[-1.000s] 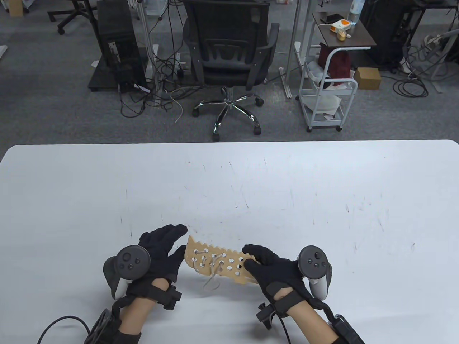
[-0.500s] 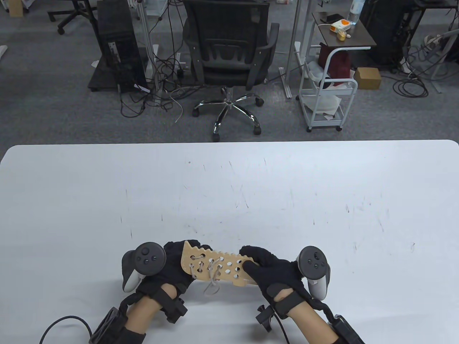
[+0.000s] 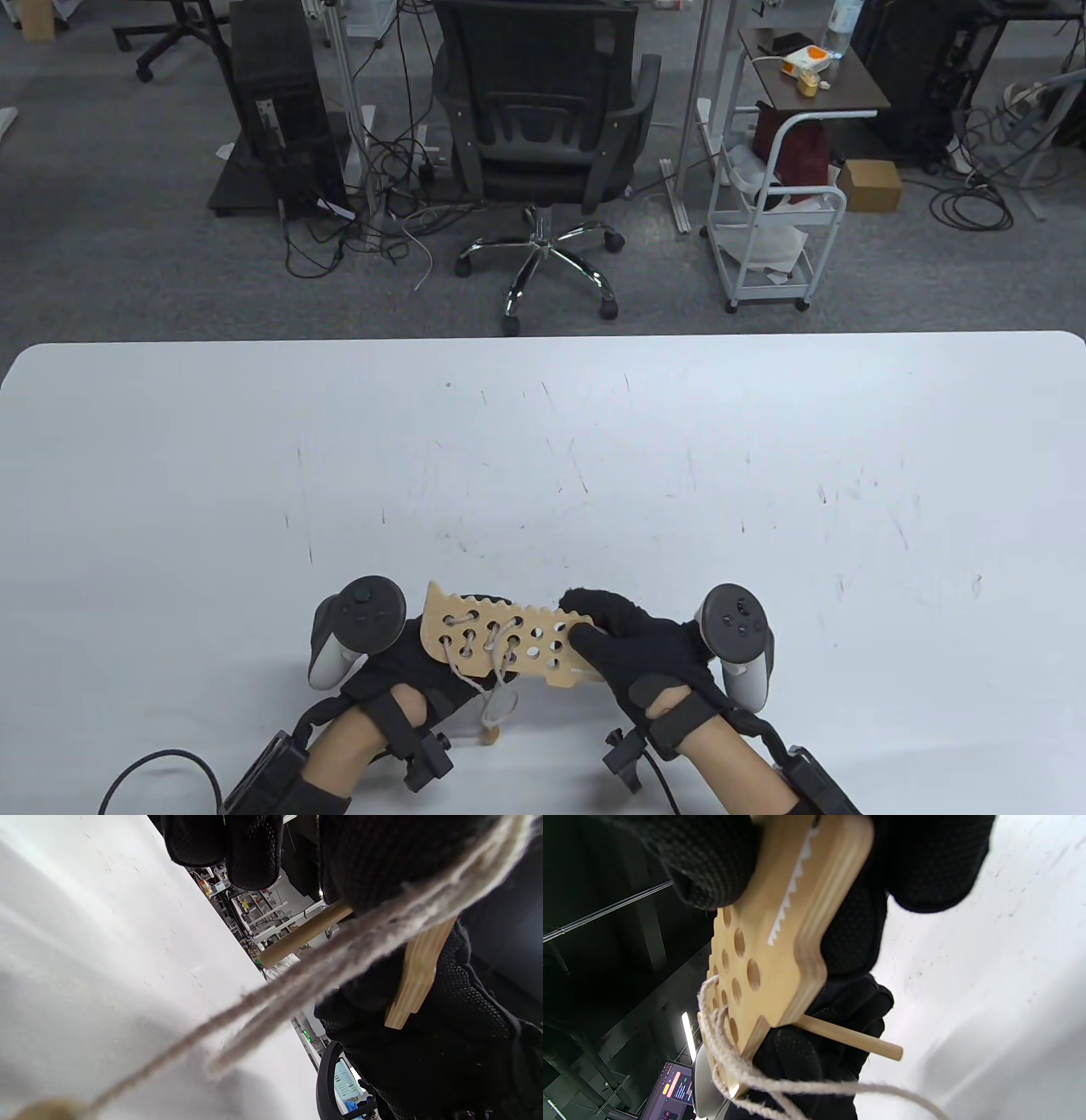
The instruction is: Thread rope through all holes on crocodile lacing toy
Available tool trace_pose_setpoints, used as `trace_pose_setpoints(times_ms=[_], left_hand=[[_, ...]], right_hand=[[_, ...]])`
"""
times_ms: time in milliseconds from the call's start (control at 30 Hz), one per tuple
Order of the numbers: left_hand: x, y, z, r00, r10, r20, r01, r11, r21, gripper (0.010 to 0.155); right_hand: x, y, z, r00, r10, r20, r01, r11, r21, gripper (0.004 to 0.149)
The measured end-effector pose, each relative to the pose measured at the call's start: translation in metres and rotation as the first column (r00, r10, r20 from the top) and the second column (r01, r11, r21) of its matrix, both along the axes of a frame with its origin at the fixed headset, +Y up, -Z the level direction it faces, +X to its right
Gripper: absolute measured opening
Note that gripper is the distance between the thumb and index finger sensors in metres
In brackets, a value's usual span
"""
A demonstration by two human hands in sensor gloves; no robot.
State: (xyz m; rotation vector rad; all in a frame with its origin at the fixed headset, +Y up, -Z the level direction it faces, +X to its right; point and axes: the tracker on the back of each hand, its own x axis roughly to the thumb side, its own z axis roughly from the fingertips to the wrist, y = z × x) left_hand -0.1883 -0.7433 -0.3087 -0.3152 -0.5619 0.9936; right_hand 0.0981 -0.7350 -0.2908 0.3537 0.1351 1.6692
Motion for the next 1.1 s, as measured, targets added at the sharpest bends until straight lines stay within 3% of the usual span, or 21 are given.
trace_pose_setpoints(times_ms=[200,1100], left_hand=[[0.001,0.000,0.000,1.000,0.013,0.004,-0.013,1.000,0.000,0.046],[-0.038,0.013,-0.009,0.956,0.065,-0.287,-0.040,0.995,0.091,0.045]], right_hand=[[-0.001,0.000,0.000,1.000,0.001,-0.007,-0.001,1.000,-0.002,0.047],[0.017,0.000,-0.009,0.996,-0.003,0.086,0.005,1.000,-0.021,0.047]])
